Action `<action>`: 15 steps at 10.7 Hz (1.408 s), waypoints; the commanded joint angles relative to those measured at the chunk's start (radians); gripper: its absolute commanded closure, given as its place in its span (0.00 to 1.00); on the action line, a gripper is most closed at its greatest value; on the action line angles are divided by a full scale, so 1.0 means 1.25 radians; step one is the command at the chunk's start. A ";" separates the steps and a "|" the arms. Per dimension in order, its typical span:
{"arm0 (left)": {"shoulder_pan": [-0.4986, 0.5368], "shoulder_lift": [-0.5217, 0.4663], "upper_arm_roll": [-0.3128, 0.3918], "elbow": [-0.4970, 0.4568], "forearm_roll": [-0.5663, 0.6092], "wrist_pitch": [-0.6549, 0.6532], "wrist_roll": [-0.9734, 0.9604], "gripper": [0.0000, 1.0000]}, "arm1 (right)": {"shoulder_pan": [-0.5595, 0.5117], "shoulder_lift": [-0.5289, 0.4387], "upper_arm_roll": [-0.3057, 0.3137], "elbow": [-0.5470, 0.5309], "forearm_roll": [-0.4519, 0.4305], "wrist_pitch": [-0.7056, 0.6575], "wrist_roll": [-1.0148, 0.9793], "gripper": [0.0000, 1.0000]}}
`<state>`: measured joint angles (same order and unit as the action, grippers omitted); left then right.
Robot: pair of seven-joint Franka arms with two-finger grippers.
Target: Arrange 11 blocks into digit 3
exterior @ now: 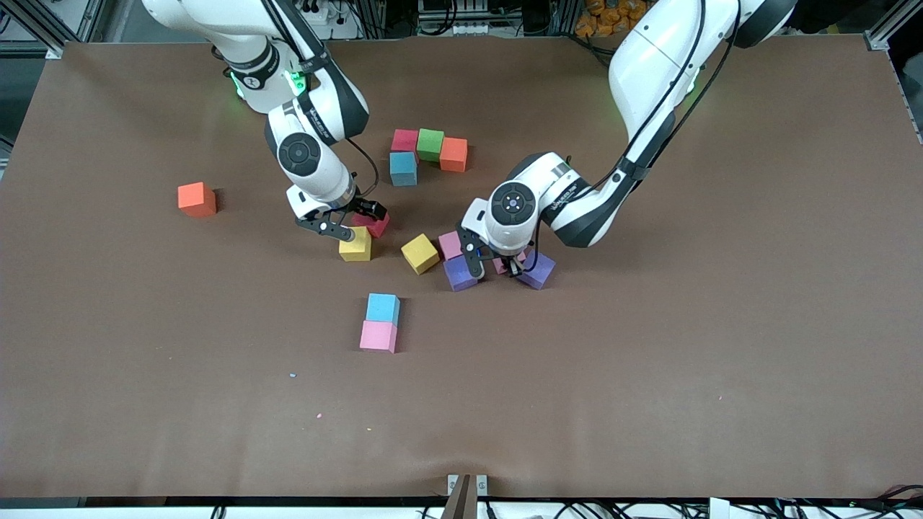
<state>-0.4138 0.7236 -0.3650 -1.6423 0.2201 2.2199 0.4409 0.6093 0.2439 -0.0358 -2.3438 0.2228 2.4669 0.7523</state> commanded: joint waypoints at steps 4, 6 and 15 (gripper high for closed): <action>0.003 0.010 -0.005 0.017 0.003 -0.006 0.017 0.92 | -0.015 0.012 0.009 0.037 0.030 -0.005 0.034 0.00; 0.005 0.010 -0.005 0.017 0.004 -0.006 0.017 0.91 | -0.006 0.016 0.009 0.037 0.030 0.003 0.050 0.00; 0.005 0.010 -0.005 0.017 0.004 -0.005 0.017 0.91 | 0.003 0.088 0.013 0.045 0.030 0.035 0.079 0.85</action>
<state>-0.4137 0.7287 -0.3648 -1.6377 0.2201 2.2199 0.4409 0.6126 0.3503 -0.0251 -2.3026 0.2511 2.5145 0.8345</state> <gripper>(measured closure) 0.454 0.330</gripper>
